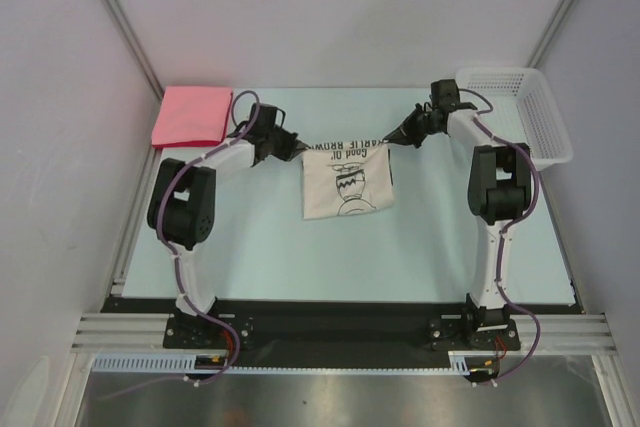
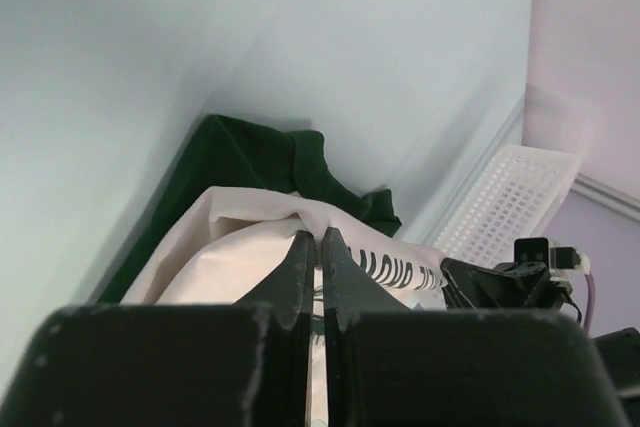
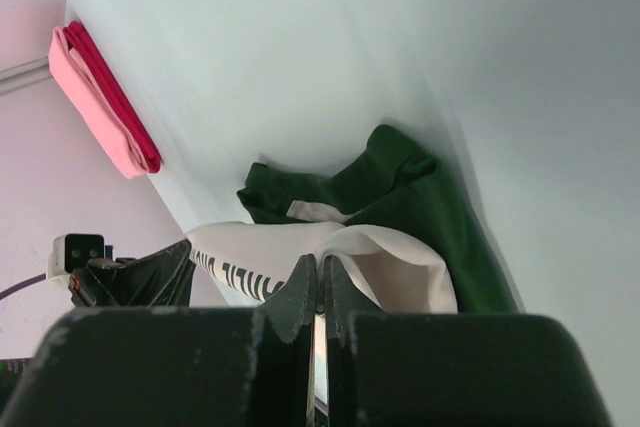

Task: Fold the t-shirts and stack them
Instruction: Fold the tshirt

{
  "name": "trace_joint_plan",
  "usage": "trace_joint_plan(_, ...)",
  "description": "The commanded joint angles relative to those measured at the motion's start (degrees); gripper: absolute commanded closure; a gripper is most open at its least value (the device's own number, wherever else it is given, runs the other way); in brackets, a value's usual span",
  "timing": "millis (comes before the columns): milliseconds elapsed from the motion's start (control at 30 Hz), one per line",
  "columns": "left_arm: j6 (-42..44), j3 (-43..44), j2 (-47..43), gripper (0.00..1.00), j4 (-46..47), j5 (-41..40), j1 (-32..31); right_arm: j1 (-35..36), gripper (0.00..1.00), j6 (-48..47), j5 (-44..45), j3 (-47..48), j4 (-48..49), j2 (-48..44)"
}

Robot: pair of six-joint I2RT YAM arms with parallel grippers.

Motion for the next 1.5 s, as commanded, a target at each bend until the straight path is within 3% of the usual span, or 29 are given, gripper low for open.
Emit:
trace_joint_plan(0,2.3,4.1,2.2,1.0,1.8,1.3,0.8,-1.5,1.0,-1.0,-0.9,3.4,1.0,1.8)
trace_joint_plan(567,4.3,6.9,6.4,1.0,-1.4,0.8,1.4,-2.8,0.98,-3.3,-3.4,8.9,-0.8,8.8)
trace_joint_plan(633,5.3,8.5,7.6,0.95,-1.3,2.1,1.4,-2.9,0.97,-3.9,-3.1,9.3,-1.2,9.6)
trace_joint_plan(733,11.1,11.5,9.2,0.79,-1.4,2.8,1.4,-3.1,0.79,-6.3,-4.2,11.0,-1.6,11.1)
trace_joint_plan(767,14.9,12.2,8.5,0.74,-2.1,1.3,1.4,-3.4,0.67,-7.6,-3.6,14.1,-2.9,11.6)
trace_joint_plan(800,17.1,13.5,7.9,0.65,-3.8,0.3,1.4,-3.6,0.63,-9.6,-2.9,16.3,-7.4,12.2)
trace_joint_plan(867,23.4,14.3,5.9,0.59,-6.5,-2.6,1.4,-3.8,0.52,-16.2,1.4,21.2,-12.3,12.7)
trace_joint_plan(1000,29.0,10.0,-2.8,0.53,-6.1,-5.0,1.0,-4.2,0.47,-21.2,3.1,21.5,-17.5,7.5)
trace_joint_plan(1100,31.5,7.6,-4.9,0.53,-0.9,-0.4,-0.9,-3.3,0.47,-22.1,0.3,14.3,-16.2,0.0)
trace_joint_plan(1167,32.8,6.9,-5.0,0.53,3.9,6.2,-2.4,-2.2,0.47,-21.3,-4.2,4.5,-13.5,-6.7)
trace_joint_plan(1233,31.8,5.1,-3.1,0.53,15.8,14.1,-4.7,-1.3,0.5,-19.4,-9.1,-5.6,-7.8,-10.4)
trace_joint_plan(1333,25.4,2.5,0.3,0.55,34.5,18.9,-7.5,-0.5,0.6,-17.4,-15.9,-13.6,-0.6,-15.4)
trace_joint_plan(1400,21.0,3.7,5.5,0.6,42.7,20.8,-9.6,0.1,0.64,-18.9,-16.1,-17.5,0.5,-17.4)
trace_joint_plan(1467,18.0,6.3,11.5,0.64,44.6,21.5,-10.6,0.0,0.7,-19.3,-17.0,-19.7,1.3,-17.6)
